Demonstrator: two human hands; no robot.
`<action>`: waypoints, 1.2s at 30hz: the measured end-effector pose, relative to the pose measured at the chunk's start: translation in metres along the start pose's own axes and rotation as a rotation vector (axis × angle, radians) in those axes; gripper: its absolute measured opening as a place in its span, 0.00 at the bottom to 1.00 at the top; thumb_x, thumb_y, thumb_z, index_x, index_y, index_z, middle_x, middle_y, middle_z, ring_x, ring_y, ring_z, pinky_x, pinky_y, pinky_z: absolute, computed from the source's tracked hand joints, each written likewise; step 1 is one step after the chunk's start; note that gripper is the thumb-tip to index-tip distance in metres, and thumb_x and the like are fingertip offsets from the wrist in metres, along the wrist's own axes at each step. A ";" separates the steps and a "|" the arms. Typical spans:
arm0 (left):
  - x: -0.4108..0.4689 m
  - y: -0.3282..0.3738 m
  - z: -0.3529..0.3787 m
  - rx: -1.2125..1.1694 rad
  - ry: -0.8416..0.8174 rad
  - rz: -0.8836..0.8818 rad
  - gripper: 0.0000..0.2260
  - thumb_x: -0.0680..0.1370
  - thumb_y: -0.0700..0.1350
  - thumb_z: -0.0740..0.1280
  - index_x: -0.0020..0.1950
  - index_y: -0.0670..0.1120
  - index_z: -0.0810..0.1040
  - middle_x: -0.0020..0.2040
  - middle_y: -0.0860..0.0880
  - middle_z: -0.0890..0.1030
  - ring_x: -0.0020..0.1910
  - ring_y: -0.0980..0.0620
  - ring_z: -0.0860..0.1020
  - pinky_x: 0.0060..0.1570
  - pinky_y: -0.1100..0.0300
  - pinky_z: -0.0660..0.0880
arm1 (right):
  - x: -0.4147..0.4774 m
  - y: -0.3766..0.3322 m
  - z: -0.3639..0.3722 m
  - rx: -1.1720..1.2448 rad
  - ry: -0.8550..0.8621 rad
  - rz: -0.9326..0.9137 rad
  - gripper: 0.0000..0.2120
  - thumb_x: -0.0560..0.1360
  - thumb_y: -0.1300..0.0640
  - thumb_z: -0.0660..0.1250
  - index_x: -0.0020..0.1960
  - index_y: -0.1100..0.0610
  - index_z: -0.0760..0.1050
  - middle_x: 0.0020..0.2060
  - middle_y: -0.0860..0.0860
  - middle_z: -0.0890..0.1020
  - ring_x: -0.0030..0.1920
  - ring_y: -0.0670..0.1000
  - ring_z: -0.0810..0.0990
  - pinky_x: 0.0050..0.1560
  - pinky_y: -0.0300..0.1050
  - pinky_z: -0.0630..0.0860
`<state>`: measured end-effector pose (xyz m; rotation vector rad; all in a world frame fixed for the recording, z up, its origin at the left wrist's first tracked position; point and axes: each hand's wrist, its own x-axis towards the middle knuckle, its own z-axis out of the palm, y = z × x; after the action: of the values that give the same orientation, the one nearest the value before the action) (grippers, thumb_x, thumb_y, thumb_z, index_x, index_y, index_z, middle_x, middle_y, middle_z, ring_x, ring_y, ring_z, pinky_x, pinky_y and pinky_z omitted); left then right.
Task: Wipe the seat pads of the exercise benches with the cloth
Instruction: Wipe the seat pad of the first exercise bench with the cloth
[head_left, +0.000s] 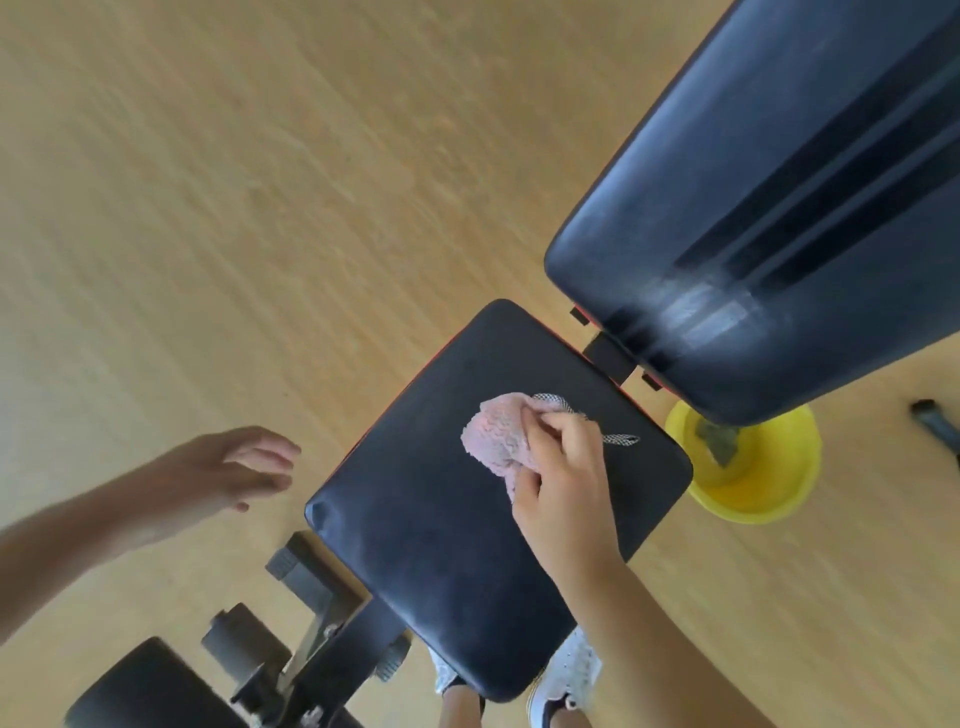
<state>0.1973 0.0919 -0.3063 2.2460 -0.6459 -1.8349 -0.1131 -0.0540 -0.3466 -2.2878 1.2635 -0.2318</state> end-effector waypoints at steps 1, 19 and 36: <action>0.000 -0.002 0.010 -0.037 -0.014 -0.003 0.24 0.62 0.63 0.75 0.57 0.64 0.82 0.59 0.57 0.85 0.57 0.59 0.84 0.55 0.56 0.80 | -0.001 -0.001 -0.001 -0.010 -0.009 0.009 0.23 0.70 0.63 0.73 0.65 0.63 0.79 0.57 0.54 0.77 0.57 0.55 0.74 0.58 0.47 0.77; 0.017 -0.020 0.084 -0.410 0.148 -0.031 0.23 0.69 0.41 0.82 0.60 0.58 0.84 0.52 0.60 0.89 0.49 0.57 0.88 0.55 0.56 0.81 | -0.011 -0.020 0.015 0.171 0.121 0.229 0.05 0.73 0.71 0.71 0.43 0.64 0.83 0.44 0.45 0.77 0.43 0.47 0.75 0.48 0.23 0.68; 0.024 -0.055 0.092 -0.939 0.066 -0.001 0.20 0.73 0.36 0.72 0.64 0.44 0.83 0.60 0.40 0.87 0.59 0.42 0.86 0.58 0.53 0.83 | -0.013 -0.047 0.046 0.027 -0.149 -0.688 0.10 0.74 0.71 0.58 0.43 0.63 0.77 0.35 0.56 0.74 0.34 0.57 0.73 0.37 0.51 0.76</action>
<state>0.1240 0.1433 -0.3704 1.6334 0.2211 -1.5583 -0.0674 -0.0062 -0.3609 -2.5802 0.3613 -0.3019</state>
